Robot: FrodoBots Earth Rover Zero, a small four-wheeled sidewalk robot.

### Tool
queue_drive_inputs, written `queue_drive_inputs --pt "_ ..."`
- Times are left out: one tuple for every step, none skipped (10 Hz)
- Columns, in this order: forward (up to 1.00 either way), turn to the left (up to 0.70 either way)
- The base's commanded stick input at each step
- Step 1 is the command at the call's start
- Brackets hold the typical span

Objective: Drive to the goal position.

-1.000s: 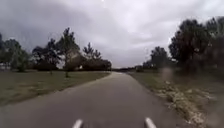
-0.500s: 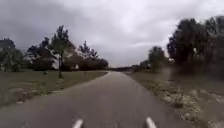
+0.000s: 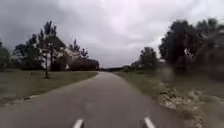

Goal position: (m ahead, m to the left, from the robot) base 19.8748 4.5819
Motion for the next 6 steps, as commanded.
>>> queue_drive_inputs --pt "0.84 0.03" --pt "0.84 0.03" --pt "0.84 0.03" --pt "0.84 0.03" --pt "0.84 0.03" --pt "0.84 0.03"
